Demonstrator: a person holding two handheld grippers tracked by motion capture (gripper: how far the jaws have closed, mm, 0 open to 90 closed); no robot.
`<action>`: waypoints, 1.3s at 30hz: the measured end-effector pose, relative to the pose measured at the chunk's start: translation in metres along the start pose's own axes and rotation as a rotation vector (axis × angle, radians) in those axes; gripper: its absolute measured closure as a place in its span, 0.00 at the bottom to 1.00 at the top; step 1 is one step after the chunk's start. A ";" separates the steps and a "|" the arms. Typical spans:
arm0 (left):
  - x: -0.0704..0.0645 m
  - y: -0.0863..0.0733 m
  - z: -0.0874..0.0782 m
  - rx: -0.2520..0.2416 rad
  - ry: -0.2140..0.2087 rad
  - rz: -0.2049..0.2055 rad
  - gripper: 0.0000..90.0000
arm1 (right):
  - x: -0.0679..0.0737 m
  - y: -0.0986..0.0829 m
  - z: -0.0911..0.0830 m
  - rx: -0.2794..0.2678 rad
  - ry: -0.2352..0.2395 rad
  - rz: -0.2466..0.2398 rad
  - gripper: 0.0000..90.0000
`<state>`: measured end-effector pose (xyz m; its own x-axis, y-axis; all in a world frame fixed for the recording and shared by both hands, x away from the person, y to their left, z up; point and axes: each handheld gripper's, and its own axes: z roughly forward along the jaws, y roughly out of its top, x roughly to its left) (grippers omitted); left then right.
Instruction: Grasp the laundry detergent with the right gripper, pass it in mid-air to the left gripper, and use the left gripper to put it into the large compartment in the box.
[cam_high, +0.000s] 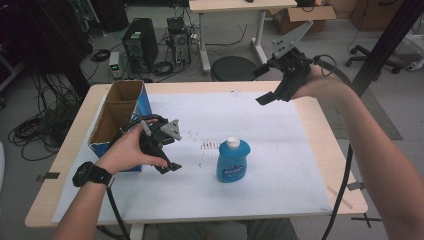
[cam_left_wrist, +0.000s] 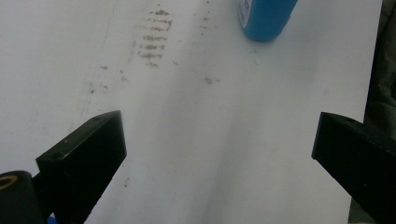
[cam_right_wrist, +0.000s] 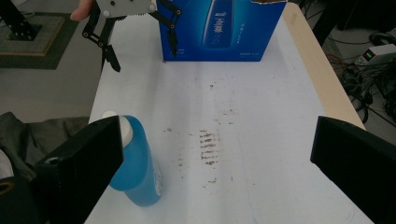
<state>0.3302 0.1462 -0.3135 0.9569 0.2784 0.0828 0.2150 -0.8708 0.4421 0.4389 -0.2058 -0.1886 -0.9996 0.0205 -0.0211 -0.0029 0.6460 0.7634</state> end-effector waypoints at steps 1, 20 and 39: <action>0.000 0.000 0.000 -0.004 0.000 0.002 0.04 | 0.001 -0.003 0.000 -0.005 0.001 -0.001 0.03; -0.003 -0.003 0.002 -0.013 0.003 -0.017 0.04 | 0.023 -0.061 0.021 -0.092 0.065 0.022 0.02; -0.004 -0.003 0.000 -0.014 0.008 -0.015 0.04 | 0.043 -0.107 0.065 -0.111 0.132 0.066 0.02</action>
<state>0.3260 0.1476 -0.3149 0.9520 0.2947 0.0831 0.2266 -0.8606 0.4561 0.3976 -0.2245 -0.3125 -0.9928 -0.0456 0.1106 0.0665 0.5579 0.8272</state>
